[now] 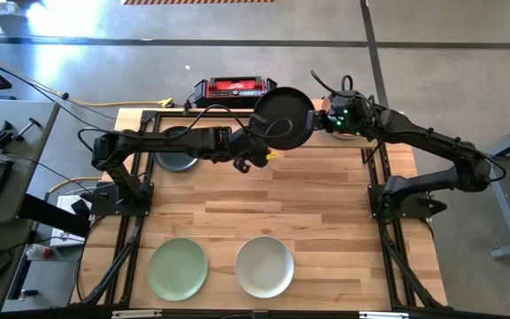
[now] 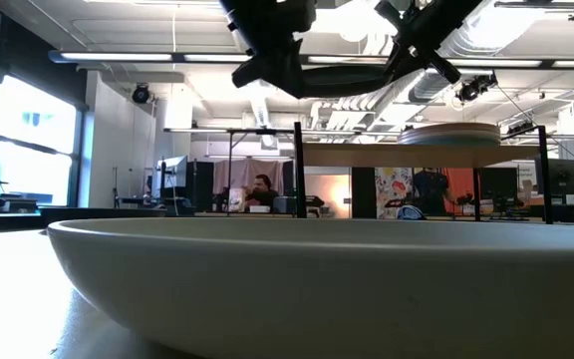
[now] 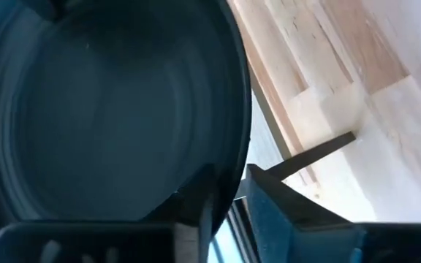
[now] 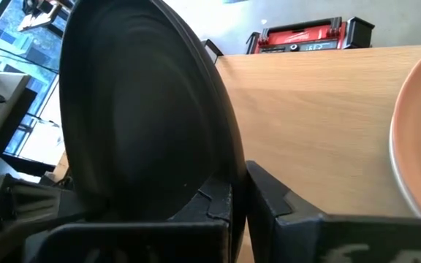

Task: Place and stack plates onto a shelf
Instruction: Put the bottom black plate on the shelf

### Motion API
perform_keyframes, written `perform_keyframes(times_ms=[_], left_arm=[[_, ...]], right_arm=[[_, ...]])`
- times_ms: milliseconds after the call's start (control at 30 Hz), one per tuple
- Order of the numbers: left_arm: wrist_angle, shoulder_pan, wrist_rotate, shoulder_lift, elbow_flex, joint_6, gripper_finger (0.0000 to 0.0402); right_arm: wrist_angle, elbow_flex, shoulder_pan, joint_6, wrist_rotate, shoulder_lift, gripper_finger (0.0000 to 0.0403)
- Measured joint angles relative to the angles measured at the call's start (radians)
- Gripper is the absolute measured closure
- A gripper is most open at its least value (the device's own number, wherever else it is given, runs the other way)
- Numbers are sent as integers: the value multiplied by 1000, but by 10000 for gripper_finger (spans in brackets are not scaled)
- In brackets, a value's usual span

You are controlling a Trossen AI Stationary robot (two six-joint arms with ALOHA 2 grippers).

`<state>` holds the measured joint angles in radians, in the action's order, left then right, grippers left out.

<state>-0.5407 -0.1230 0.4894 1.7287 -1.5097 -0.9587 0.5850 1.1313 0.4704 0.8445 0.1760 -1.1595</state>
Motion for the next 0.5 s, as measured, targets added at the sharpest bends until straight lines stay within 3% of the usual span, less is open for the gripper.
perform_keyframes(times_ms=[233, 500], left_arm=[[-24, 14, 54, -6, 0, 113, 283], [-59, 40, 281, -35, 2, 162, 272]], right_arm=[[2, 0, 16, 0, 12, 0, 402], [4, 0, 125, -40, 29, 3, 403]])
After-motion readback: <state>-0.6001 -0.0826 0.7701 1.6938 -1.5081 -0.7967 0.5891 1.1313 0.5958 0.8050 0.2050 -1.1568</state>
